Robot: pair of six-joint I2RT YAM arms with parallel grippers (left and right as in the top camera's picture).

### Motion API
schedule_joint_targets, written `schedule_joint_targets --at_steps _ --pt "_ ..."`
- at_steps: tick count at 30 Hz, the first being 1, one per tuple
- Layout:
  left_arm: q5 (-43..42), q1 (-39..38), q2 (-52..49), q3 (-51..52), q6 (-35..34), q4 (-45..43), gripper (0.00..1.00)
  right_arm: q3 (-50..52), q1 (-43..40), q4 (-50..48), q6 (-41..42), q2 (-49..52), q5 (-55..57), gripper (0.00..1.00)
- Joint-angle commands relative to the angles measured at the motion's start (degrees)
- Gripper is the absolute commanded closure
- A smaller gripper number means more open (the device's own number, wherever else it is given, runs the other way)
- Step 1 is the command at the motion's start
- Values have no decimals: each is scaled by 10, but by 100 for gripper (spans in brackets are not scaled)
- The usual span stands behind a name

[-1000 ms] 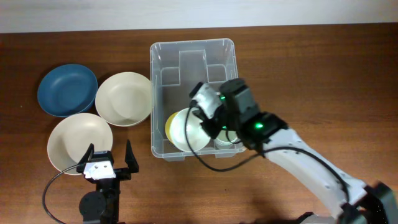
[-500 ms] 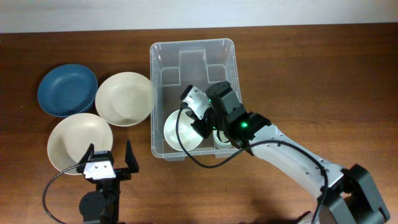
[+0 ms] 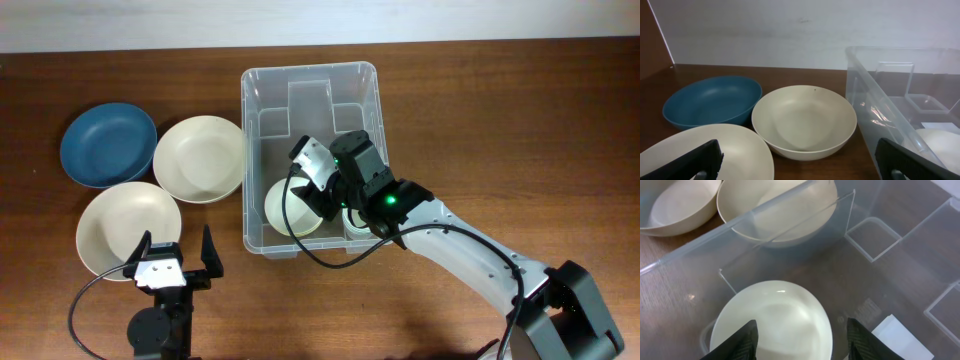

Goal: Pack container
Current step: 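Open the right gripper and retract it to the right side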

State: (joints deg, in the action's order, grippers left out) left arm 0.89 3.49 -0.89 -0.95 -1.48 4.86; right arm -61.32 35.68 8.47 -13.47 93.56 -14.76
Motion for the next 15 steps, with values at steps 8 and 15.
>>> schedule_joint_targets --at_steps 8,15 --pt "4 -3 5 4 7 -1 0 -42 -15 -8 66 -15 102 47" --pt "4 -3 5 4 7 -1 0 -82 -128 32 162 -65 108 31"
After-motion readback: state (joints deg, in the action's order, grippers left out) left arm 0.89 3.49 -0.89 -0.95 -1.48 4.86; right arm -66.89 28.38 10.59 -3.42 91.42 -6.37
